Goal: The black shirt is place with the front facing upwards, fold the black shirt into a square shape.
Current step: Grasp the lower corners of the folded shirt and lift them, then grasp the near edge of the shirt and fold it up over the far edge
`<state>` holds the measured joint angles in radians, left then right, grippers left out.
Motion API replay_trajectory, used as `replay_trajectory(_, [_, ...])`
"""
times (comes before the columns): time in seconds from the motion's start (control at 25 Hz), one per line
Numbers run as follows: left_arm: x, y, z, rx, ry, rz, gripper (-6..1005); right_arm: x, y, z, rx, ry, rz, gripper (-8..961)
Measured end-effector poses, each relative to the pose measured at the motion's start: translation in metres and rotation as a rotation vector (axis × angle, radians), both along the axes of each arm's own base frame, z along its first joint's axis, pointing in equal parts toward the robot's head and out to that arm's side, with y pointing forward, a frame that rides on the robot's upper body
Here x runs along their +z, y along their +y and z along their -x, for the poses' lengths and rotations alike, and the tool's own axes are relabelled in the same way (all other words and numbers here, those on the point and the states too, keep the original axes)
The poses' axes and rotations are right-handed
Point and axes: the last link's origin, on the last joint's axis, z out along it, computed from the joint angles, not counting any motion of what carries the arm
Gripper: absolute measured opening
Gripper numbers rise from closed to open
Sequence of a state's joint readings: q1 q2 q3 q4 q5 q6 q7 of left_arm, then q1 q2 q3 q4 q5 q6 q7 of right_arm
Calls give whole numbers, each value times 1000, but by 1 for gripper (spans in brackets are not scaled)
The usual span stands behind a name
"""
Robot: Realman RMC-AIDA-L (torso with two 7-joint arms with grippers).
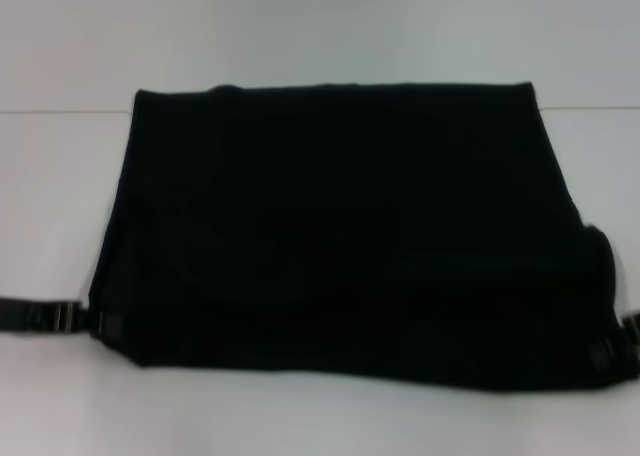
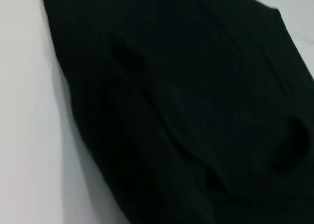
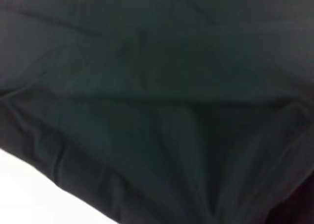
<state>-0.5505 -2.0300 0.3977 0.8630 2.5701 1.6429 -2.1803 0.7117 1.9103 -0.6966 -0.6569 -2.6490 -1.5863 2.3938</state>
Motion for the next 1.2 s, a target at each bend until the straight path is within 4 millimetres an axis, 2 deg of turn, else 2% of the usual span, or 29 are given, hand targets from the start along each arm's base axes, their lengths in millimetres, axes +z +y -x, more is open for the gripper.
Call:
replay_trajectory(0.16, [0, -18, -5, -4, -50, 115, 45, 2, -28, -8, -3, 47, 115, 67])
replay_trajectory(0.28, [-1, -35, -7, -3, -59, 236, 45, 1, -41, -13, 0, 59, 164, 65])
replay_trajectory(0.56, [-2, -63, -10, -30, -86, 419, 45, -2, -56, -22, 3, 35, 237, 63])
replay_trajectory(0.76, [-6, -73, -8, -32, -94, 462, 44, -3, -64, -25, -4, 37, 266, 63])
replay_trajectory(0.96, [-9, -70, -12, -71, -114, 458, 44, -4, -65, -24, 7, 71, 248, 63])
replay_trajectory(1.12, [-3, -53, -26, -118, -183, 381, 44, 0, -63, -10, 48, 197, 217, 63])
replay_trajectory(1.2, [4, -42, -33, -134, -235, 319, 44, 8, -59, -2, 72, 284, 171, 63])
